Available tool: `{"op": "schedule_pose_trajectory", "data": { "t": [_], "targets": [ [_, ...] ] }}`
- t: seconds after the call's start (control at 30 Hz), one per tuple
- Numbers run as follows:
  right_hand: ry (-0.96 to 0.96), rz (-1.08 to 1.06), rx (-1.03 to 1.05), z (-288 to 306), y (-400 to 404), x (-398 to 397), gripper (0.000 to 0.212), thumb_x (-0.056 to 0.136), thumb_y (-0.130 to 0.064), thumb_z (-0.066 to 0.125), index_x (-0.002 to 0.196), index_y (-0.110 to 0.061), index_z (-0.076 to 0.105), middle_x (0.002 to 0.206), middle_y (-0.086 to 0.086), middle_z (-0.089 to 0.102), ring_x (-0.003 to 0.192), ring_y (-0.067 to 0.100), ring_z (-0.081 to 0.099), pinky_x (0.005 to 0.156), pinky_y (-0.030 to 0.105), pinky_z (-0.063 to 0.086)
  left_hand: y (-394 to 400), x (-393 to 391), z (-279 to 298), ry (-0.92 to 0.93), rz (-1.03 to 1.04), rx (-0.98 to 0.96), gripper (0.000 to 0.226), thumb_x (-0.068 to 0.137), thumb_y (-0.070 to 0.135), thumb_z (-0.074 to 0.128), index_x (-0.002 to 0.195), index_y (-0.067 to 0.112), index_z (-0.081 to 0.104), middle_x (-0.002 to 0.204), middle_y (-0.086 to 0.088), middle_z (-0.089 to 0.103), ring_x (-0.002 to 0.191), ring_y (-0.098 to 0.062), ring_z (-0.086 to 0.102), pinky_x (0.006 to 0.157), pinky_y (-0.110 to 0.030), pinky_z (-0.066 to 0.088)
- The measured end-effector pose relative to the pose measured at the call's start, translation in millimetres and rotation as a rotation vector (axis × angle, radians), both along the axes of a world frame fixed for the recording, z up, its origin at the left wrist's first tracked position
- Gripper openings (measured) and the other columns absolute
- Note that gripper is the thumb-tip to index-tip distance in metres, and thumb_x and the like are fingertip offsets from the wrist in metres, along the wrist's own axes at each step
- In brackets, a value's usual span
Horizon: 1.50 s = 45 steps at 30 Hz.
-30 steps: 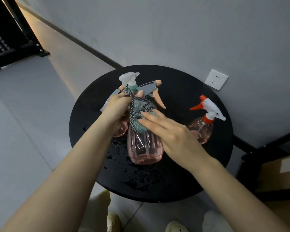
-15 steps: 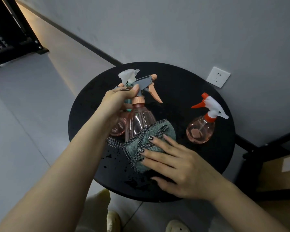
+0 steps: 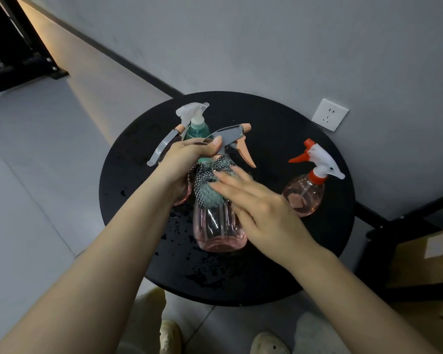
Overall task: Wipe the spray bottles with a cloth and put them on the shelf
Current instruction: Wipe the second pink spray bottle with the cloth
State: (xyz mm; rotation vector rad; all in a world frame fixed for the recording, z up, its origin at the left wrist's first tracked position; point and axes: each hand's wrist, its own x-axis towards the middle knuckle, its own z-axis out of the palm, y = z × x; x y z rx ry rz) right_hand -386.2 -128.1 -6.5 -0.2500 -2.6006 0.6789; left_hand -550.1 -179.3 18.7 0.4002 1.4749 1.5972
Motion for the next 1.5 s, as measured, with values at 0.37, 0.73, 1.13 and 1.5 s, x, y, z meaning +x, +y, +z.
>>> {"op": "schedule_pose_trajectory", "data": {
  "t": [0.37,0.73,1.13,1.5],
  "targets": [
    [0.033,0.283,0.497,-18,-1,34,0.030,0.097,-0.007,0.047,0.123,-0.013,0.061,0.130,0.000,0.058,0.132,0.025,0.042,0.108,0.043,0.037,0,-16,5,0.077,0.081,-0.121,0.012,0.085,0.024,0.066,0.085,0.012,0.064,0.062,0.001,0.070,0.053,-0.014,0.062,0.046,-0.022,0.050],
    [-0.008,0.011,0.297,-5,3,16,0.039,0.097,-0.019,0.040,0.134,-0.013,0.049,0.141,0.003,0.047,0.137,0.022,0.033,0.114,0.040,0.024,4,4,1,0.036,-0.019,-0.049,0.013,0.084,0.020,0.066,0.085,0.006,0.066,0.076,-0.010,0.068,0.064,-0.021,0.062,0.065,-0.029,0.054],
    [-0.091,0.134,0.430,-27,-22,41,0.038,0.097,-0.011,0.040,0.135,-0.013,0.041,0.141,0.003,0.047,0.138,0.025,0.031,0.109,0.043,0.033,-2,-2,-1,0.026,0.019,-0.103,0.011,0.084,0.021,0.066,0.084,0.010,0.064,0.061,0.001,0.068,0.049,-0.013,0.059,0.050,-0.023,0.052],
    [-0.039,0.157,0.358,-28,-7,35,0.040,0.096,-0.002,0.038,0.133,-0.016,0.043,0.137,0.001,0.052,0.136,0.020,0.034,0.112,0.037,0.028,4,-4,1,0.061,0.032,-0.071,0.008,0.086,0.021,0.064,0.083,0.013,0.062,0.054,0.005,0.066,0.042,-0.007,0.059,0.041,-0.017,0.046]
  ]
}}
